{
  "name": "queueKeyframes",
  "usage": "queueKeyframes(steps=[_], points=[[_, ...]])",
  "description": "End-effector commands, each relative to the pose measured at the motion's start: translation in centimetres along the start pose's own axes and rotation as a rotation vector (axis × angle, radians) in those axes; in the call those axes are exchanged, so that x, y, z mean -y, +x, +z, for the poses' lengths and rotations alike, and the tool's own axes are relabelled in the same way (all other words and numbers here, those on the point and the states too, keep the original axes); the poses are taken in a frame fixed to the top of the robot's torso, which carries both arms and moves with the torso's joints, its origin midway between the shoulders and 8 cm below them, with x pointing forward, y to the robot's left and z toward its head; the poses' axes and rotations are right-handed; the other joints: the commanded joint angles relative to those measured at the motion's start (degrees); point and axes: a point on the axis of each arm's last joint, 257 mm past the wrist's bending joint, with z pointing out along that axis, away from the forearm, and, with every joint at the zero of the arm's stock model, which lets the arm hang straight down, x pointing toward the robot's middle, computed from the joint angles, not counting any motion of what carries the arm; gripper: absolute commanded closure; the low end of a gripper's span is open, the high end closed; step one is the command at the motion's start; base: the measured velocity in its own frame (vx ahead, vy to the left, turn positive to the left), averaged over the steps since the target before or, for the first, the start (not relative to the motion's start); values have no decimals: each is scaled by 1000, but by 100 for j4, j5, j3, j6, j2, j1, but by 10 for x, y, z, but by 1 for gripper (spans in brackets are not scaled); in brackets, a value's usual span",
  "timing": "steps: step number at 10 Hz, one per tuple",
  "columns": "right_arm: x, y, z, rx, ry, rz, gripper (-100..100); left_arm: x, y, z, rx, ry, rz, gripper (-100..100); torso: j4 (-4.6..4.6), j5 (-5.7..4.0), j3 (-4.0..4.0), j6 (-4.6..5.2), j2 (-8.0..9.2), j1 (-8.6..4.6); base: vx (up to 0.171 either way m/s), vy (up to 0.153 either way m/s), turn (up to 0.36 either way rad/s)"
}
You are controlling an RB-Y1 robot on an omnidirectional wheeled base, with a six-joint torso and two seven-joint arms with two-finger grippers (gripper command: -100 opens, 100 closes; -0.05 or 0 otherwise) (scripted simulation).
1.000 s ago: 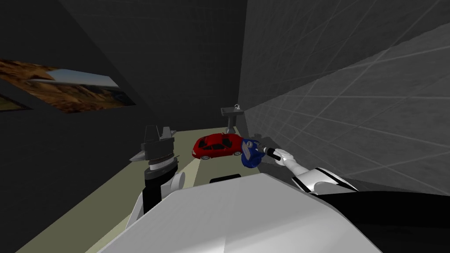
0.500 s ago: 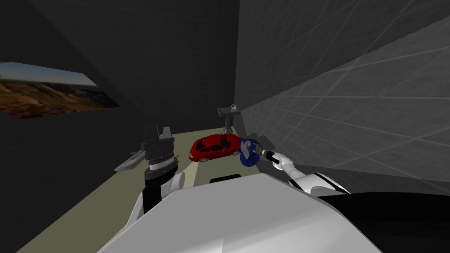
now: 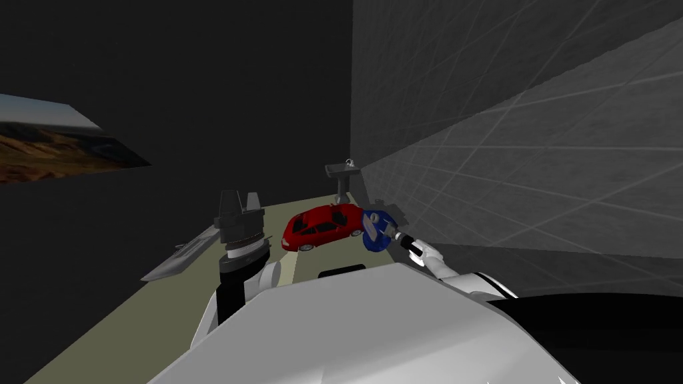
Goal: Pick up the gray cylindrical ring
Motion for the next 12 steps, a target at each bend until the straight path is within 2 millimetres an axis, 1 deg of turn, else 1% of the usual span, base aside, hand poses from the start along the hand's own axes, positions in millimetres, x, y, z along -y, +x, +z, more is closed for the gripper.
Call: queueKeyframes(steps=[1,5,6,9,12], points=[[-9,-8,-4,17,40,130,-100,0,0,0,0,0,0,0,0,0,0,0,0,0,58,30,-170],[-31,-24,-14,59,153,462,-100,0,0,0,0,0,0,0,-5,2,-14,-2,-25,9,97,50,-154],[-31,-24,-14,60,153,465,-100,0,0,0,0,0,0,0,-5,1,-15,-3,-27,4,71,29,-21],[-45,-33,-25,88,240,696,-100,0,0,0,0,0,0,0,-3,0,-10,-3,-19,-4,89,31,-93],[-57,-39,-36,111,322,887,-100,0,0,0,0,0,0,0,-5,1,-16,-4,-29,1,109,38,-88]])
